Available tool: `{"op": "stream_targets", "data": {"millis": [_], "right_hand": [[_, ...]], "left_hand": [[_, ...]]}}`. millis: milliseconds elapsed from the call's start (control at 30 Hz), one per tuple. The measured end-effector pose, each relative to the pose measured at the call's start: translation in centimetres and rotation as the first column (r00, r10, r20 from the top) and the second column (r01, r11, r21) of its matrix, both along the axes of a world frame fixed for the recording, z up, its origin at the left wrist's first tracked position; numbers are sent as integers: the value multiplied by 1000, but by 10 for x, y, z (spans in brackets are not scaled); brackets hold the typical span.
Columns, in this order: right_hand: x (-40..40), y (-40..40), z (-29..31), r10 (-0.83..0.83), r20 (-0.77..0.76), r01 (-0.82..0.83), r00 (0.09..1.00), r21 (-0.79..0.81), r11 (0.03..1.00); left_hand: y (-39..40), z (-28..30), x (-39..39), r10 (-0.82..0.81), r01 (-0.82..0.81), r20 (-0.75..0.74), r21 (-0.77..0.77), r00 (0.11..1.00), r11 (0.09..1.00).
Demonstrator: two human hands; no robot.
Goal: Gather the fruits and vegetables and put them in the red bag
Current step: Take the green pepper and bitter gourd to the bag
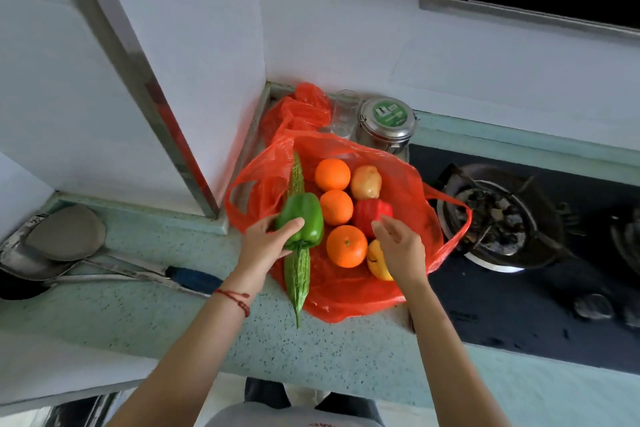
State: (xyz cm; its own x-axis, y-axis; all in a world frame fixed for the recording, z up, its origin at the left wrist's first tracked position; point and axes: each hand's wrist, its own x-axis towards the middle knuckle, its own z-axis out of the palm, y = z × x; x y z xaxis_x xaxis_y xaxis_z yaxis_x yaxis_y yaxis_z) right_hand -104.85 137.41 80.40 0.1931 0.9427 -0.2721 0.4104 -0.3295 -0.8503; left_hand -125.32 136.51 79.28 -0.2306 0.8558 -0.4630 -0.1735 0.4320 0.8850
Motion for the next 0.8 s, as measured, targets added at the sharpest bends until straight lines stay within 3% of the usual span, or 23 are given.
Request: {"op": "stream_targets", "data": {"millis": [333, 500, 800], "right_hand": [[69, -18, -3, -283, -236, 286, 929, -23, 958], [81, -20, -1, -289, -251, 294, 924, -17, 956], [90, -16, -5, -264, -247, 270, 932, -11, 963]], "left_hand": [[53, 6, 78, -244, 251, -202, 12, 949, 968], [62, -1, 96, -305, 335, -391, 10, 869, 942], [62, -19, 99, -332, 389, -497, 11, 802, 921]]}}
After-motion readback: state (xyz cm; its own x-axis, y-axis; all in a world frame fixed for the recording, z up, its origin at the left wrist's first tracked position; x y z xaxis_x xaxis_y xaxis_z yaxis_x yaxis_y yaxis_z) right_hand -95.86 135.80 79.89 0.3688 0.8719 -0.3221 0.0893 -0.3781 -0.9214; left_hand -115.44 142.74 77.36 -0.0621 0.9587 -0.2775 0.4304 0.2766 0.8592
